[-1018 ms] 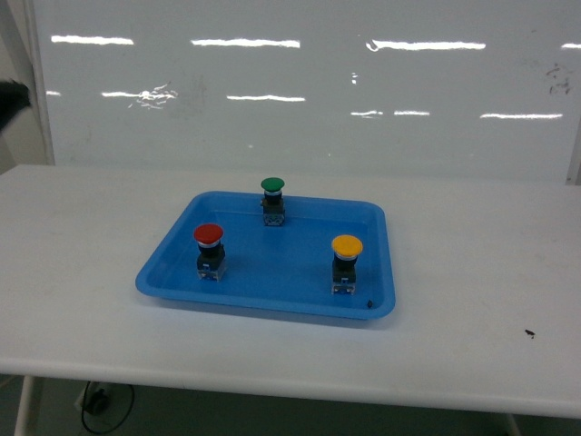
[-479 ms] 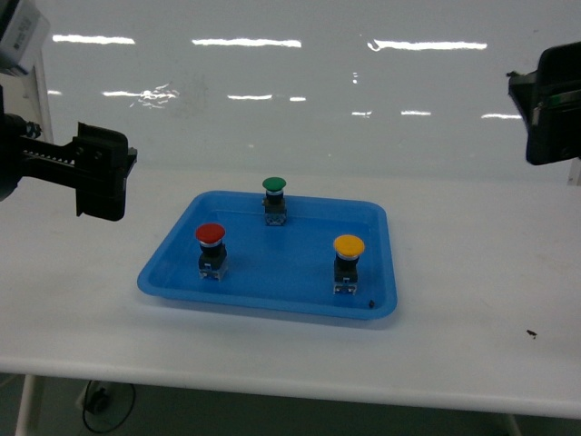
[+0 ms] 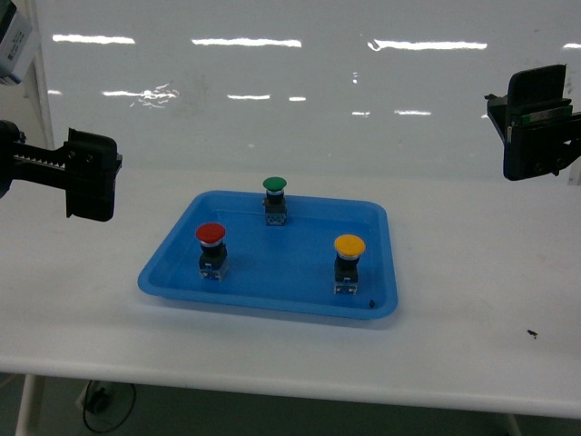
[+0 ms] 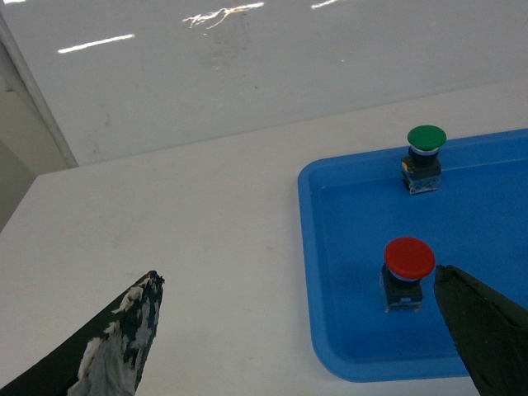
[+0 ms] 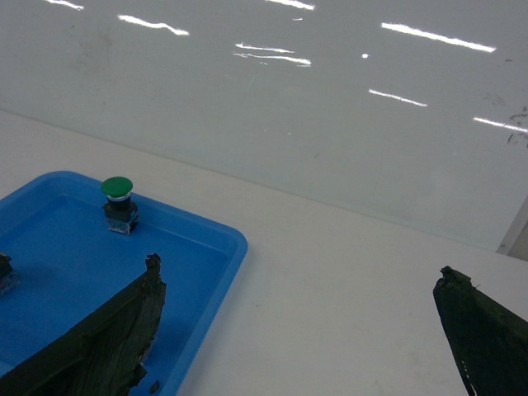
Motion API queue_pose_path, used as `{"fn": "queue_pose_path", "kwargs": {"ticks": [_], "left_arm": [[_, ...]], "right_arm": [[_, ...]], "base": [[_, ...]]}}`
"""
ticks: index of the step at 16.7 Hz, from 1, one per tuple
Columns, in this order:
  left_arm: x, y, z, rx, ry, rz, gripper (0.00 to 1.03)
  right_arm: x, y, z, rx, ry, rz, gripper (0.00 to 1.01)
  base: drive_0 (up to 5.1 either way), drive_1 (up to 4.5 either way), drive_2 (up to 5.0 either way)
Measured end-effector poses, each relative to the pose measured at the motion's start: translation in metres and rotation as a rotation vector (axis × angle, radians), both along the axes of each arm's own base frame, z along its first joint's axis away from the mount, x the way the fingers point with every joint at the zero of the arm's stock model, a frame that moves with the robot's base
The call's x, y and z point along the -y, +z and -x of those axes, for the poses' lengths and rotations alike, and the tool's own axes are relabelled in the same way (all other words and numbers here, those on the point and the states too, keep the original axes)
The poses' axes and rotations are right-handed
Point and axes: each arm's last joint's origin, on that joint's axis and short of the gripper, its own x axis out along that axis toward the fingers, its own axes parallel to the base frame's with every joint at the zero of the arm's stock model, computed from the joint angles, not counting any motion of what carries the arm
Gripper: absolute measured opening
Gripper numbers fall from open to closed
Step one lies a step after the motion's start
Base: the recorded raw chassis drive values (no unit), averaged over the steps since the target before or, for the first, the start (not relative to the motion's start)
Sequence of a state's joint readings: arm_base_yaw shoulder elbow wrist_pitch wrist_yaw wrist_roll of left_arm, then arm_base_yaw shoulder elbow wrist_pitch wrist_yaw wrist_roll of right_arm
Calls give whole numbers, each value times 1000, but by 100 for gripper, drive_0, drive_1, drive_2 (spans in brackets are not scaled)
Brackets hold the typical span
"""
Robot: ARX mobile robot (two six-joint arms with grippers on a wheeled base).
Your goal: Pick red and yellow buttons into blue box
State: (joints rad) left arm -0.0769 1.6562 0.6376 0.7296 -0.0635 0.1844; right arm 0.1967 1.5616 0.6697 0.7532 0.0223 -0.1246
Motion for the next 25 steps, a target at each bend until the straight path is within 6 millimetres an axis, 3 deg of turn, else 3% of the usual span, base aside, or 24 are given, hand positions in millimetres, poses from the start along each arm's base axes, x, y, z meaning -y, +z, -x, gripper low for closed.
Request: {"fn": "queue_pose_path", "kwargs": {"ticks": [5,7,8,9,10,11,12,16,22,25], "left_arm": [[1,0,0,0,-3,0,98],[4,-1,-1,-12,-3,-4,98],[10,-1,-14,-13,30,-19,98],[37,-1,-47,-16,16,-30,98],[83,-9,-78,-42,-33,-63,98],[76,-26,-99,-75,47,-108,98],[61,-38,-107,-97,112,-136,98],[34,-44,-113,-128,159,-138,98],[31,-45,-113,-145,166,-141,98],[32,-45,-113,-144,161,-142,98]], "right_arm": [[0,0,0,0,-1,0,98],[17,-3,-10,-2,14,-12,98],[29,-6,-24,-33,-10,-12,98],[39,-10,-48,-41,21,-13,98],[36,-12,-81,-55,91,15,98],[15,-27,-97,-167,170,23,98],[-6,-32,-97,-202,228,23,98],[-43,-32,-93,-191,295,43,98],[-46,-41,-95,-180,249,104,98],[-36,-48,-99,-170,240,105,98]], "base": [[0,0,0],[0,0,0],[0,0,0],[0,0,0],[0,0,0],[0,0,0],[0,0,0],[0,0,0],[0,0,0],[0,0,0]]}}
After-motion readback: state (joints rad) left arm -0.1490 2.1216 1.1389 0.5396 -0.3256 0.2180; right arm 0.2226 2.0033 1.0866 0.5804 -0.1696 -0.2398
